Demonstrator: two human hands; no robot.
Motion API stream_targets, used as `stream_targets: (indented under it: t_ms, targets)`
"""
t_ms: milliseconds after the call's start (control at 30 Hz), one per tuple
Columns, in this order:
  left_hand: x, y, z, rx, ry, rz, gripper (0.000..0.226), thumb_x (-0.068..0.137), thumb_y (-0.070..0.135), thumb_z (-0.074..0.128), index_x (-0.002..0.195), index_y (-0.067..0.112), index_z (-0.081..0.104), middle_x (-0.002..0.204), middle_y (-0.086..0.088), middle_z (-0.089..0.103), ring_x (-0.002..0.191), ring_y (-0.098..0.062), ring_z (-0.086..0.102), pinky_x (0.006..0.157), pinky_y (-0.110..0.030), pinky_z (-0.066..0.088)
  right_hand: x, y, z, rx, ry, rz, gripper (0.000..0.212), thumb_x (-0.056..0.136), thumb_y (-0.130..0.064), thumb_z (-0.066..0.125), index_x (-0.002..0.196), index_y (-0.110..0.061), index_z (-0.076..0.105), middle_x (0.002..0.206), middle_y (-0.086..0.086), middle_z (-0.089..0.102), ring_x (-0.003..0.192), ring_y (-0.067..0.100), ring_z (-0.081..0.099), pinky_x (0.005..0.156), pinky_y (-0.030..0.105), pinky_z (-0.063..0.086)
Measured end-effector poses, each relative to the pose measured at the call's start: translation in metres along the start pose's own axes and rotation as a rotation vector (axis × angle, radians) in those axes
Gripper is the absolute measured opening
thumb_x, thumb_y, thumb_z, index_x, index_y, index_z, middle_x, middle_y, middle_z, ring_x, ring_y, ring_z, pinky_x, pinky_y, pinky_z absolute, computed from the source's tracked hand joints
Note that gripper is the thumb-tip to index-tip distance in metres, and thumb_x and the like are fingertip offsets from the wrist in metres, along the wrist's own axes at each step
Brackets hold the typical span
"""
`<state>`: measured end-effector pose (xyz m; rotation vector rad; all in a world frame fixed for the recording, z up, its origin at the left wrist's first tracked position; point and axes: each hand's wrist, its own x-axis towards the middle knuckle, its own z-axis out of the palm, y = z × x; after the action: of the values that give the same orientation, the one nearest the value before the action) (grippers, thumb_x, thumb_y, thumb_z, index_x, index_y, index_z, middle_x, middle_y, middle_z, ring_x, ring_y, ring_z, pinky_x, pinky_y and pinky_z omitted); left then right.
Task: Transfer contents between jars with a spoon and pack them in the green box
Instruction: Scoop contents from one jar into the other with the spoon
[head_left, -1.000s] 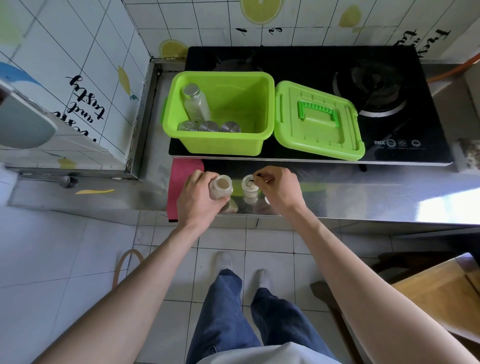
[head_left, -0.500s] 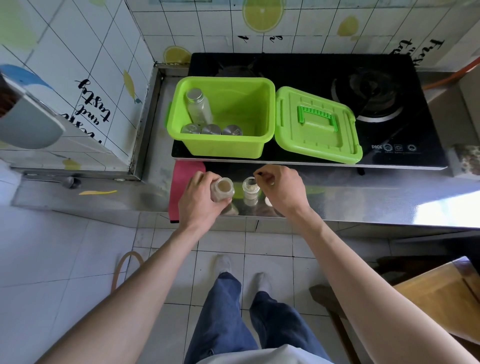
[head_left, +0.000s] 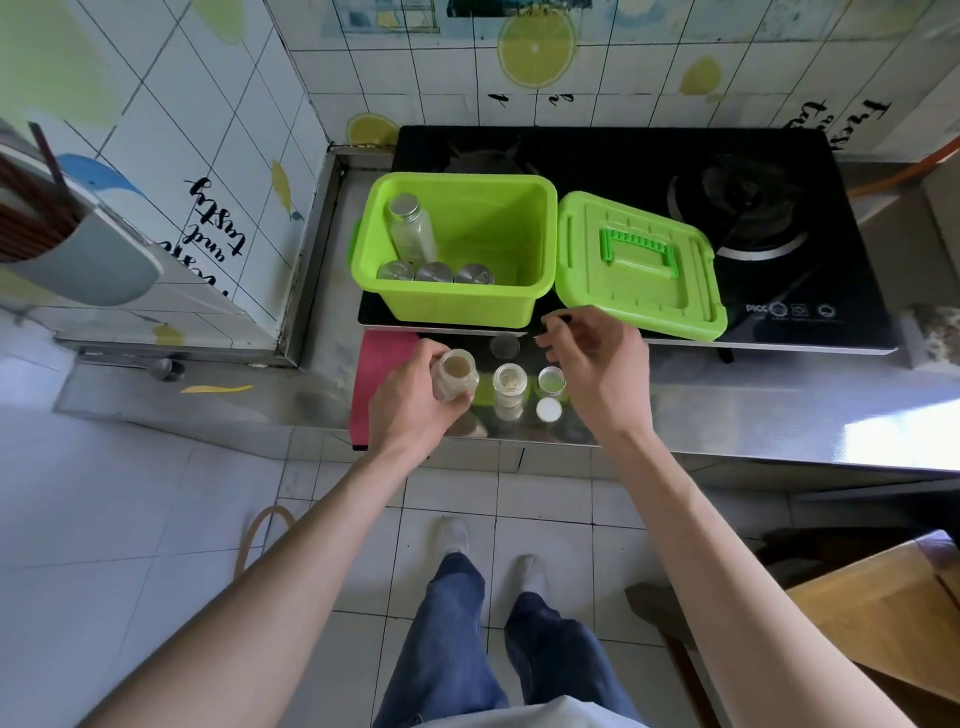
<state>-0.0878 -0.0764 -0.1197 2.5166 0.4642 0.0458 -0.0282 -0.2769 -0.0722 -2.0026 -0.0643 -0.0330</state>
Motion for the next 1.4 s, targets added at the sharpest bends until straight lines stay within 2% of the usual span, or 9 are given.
stream_targets:
  t_ms: [100,267,467,600,733,867,1167,1300,1400]
  targets:
    - [0.001,0.005,-0.004,0.005,0.006,0.020,0.046,0.080,0.045,0.085,0.115,0.031,0.058,0.098,0.016,0.068,0.081,-0.013,0.062,0.062,-0.032,0.045,-0.003,-0.019,-0.007,0.105,-0.027,-0.049,0.016,0.100,-0.020,0.063,0.098,-0.010,0.076,0.079,-0.007,0.078,0.070,0.005,0.074,0.070,0.029,0.060]
    - [0.000,0.015,-0.009,-0.032,0.021,0.048,0.043,0.079,0.040,0.084,0.114,0.038,0.059,0.099,0.019,0.068,0.086,-0.007,0.062,0.063,-0.029,0.048,-0.004,-0.030,-0.008,0.059,-0.152,-0.156,0.014,0.099,-0.021,0.064,0.098,-0.013,0.076,0.081,-0.009,0.077,0.074,0.002,0.072,0.066,0.017,0.054]
    - [0.000,0.023,-0.010,-0.037,0.016,0.074,0.041,0.078,0.043,0.082,0.114,0.040,0.061,0.100,0.020,0.071,0.090,-0.005,0.065,0.064,-0.028,0.051,0.001,-0.028,-0.008,-0.134,-0.295,-0.382,0.013,0.098,-0.021,0.063,0.100,-0.016,0.076,0.088,-0.007,0.075,0.076,0.008,0.069,0.069,0.034,0.059]
    - [0.002,0.023,-0.011,-0.030,0.003,0.093,0.043,0.078,0.043,0.082,0.116,0.041,0.061,0.102,0.019,0.070,0.091,-0.007,0.064,0.070,-0.034,0.056,0.009,-0.028,-0.007,-0.396,-0.362,-0.626,0.016,0.102,-0.023,0.059,0.105,-0.021,0.075,0.095,-0.008,0.072,0.084,0.017,0.065,0.062,0.033,0.051]
    - [0.007,0.021,-0.011,-0.029,-0.013,0.126,0.044,0.077,0.045,0.081,0.117,0.041,0.061,0.101,0.018,0.069,0.092,-0.005,0.064,0.071,-0.033,0.057,0.015,-0.026,-0.003,-0.527,-0.363,-0.681,0.017,0.102,-0.026,0.056,0.101,-0.020,0.072,0.094,-0.006,0.070,0.086,0.021,0.063,0.058,0.035,0.048]
    - [0.015,0.016,-0.009,-0.018,-0.041,0.162,0.044,0.078,0.045,0.080,0.117,0.041,0.061,0.102,0.018,0.069,0.094,-0.006,0.063,0.074,-0.034,0.057,0.015,-0.025,0.007,-0.521,-0.325,-0.575,0.021,0.101,-0.026,0.052,0.097,-0.018,0.071,0.086,-0.002,0.069,0.080,0.023,0.060,0.059,0.038,0.050]
    - [0.024,0.002,-0.013,-0.006,-0.068,0.240,0.047,0.078,0.042,0.085,0.120,0.036,0.062,0.110,0.017,0.069,0.101,-0.006,0.060,0.074,-0.031,0.053,0.013,-0.017,0.032,-0.279,-0.221,-0.088,0.024,0.087,-0.029,0.055,0.080,-0.018,0.075,0.072,-0.001,0.075,0.067,0.021,0.071,0.061,0.041,0.058]
    - [0.025,-0.003,-0.016,-0.025,-0.059,0.252,0.048,0.080,0.043,0.085,0.121,0.036,0.063,0.110,0.018,0.069,0.100,-0.006,0.059,0.071,-0.029,0.048,0.005,-0.022,0.043,-0.020,-0.159,0.163,0.019,0.090,-0.017,0.064,0.078,-0.015,0.078,0.071,-0.004,0.077,0.072,0.017,0.076,0.074,0.047,0.062]
    - [0.025,-0.006,-0.018,-0.042,-0.049,0.272,0.046,0.080,0.041,0.085,0.120,0.035,0.064,0.108,0.017,0.069,0.100,-0.008,0.060,0.072,-0.032,0.051,-0.002,-0.024,0.052,0.124,-0.090,0.308,0.020,0.089,-0.014,0.065,0.074,-0.020,0.077,0.071,0.000,0.078,0.074,0.018,0.077,0.082,0.049,0.062]
